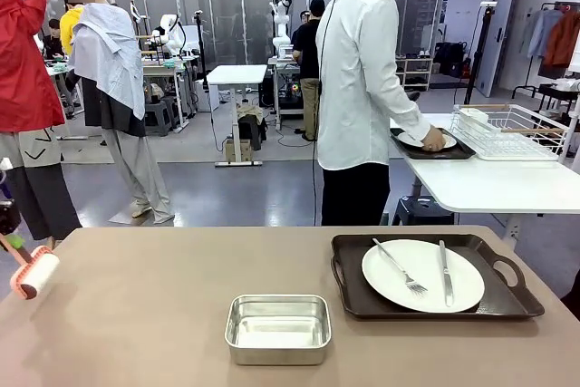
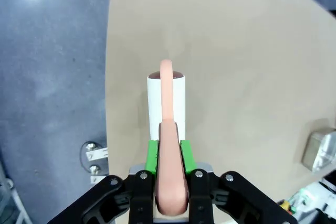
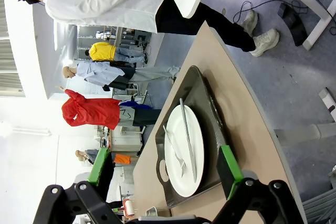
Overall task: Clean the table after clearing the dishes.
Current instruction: When the left (or right) Handle tray is removed, use the left hand (or right hand) to clean the left (or right) side of the table with the Lint Roller, then place the Lint Roller back on top of the Airtight Container.
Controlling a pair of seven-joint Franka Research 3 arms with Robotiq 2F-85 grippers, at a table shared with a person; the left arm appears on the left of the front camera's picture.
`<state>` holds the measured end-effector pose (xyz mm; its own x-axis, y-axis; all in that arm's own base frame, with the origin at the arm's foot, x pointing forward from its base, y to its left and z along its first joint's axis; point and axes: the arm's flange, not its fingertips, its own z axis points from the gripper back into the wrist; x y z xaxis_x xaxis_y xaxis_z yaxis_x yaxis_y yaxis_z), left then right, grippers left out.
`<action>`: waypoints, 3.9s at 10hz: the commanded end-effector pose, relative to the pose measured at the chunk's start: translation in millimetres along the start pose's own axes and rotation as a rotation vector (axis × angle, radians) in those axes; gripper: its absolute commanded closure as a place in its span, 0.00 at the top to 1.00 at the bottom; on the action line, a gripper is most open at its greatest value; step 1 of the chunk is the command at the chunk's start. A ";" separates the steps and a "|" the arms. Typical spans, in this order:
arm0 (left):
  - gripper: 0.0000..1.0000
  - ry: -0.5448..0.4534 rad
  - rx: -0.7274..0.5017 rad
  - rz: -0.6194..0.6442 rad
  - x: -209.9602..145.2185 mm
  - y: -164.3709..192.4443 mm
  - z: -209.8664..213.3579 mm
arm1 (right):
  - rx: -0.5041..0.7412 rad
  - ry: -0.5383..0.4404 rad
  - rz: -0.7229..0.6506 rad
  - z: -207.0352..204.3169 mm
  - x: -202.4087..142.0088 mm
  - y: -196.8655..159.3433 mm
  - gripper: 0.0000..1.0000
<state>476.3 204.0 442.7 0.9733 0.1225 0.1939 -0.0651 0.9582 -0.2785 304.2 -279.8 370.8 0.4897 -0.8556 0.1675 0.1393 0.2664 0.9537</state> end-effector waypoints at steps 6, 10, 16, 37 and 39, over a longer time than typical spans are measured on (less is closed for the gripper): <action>0.21 -0.016 -0.008 -0.013 -10.6 -11.9 24.3 | 0.012 -0.009 -0.013 0.2 -0.3 1.8 1.00; 0.21 -0.016 -0.008 -0.013 -10.6 -11.9 24.3 | 0.012 -0.009 -0.013 0.2 -0.3 1.8 1.00; 0.21 -0.053 0.109 -0.611 20.9 -183.6 42.5 | 0.012 -0.009 -0.013 0.2 -0.3 1.8 1.00; 0.21 0.297 -0.031 -1.702 -134.5 -545.8 -45.8 | 0.012 -0.009 -0.013 0.2 -0.3 1.8 1.00; 0.21 0.332 -0.072 -1.694 -126.8 -549.3 -70.1 | 0.012 -0.009 -0.013 0.2 -0.3 1.8 1.00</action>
<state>398.0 -352.7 502.9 -0.0352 -0.9963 0.0778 0.9993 -0.0361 -0.0105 304.8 -279.1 370.8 0.4918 -0.8544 0.1677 0.1388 0.2670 0.9536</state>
